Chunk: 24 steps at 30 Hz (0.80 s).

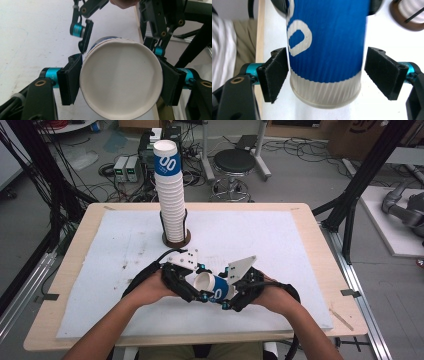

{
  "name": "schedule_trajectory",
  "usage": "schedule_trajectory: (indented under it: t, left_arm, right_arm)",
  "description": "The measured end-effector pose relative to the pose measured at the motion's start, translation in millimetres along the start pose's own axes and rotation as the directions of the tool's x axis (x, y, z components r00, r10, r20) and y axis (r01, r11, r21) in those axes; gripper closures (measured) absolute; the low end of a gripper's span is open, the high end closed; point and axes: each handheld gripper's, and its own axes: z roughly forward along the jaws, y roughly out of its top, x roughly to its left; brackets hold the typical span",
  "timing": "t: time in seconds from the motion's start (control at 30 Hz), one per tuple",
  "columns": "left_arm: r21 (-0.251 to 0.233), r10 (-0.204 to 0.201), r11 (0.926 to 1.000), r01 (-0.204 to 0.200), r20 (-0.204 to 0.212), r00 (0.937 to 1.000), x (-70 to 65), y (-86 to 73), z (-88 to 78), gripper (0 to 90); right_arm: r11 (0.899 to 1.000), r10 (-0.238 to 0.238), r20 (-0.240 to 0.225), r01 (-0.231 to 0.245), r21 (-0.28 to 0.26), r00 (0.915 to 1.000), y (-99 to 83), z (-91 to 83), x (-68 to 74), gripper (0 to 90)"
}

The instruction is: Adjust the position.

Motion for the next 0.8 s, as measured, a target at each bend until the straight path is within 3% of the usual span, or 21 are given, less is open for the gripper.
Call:
schedule_trajectory:
  t: [0.17, 0.33, 0.43, 0.8]
  left_arm:
    - [-0.053, -0.022, 0.9984, 0.022, 0.001, 0.9998, 3.2, -6.4, -4.2, 29.3]
    - [-0.125, -0.054, 0.9907, 0.054, 0.003, 0.9986, 5.2, -14.5, -7.8, 29.2]
    - [-0.157, -0.063, 0.9857, 0.062, -0.005, 0.998, 5.2, -18.9, -9.3, 29.2]
    - [-0.253, -0.082, 0.9646, 0.073, -0.023, 0.9964, 5.3, -32.7, -13.8, 29.1]
  right_arm:
    - [0.994, 0.044, 0.014, -0.042, -0.103, 0.9989, -6.5, -13.0, -2.2, 19.8]
    - [0.97, 0.116, 0.025, -0.108, -0.218, 0.993, -15.6, -23.1, -5.3, 19.8]
    - [0.953, 0.155, 0.034, -0.141, -0.268, 0.9872, -21.4, -26.0, -5.6, 19.8]
    - [0.871, 0.294, 0.032, -0.254, -0.421, 0.9553, -43.7, -26.1, -4.5, 19.8]
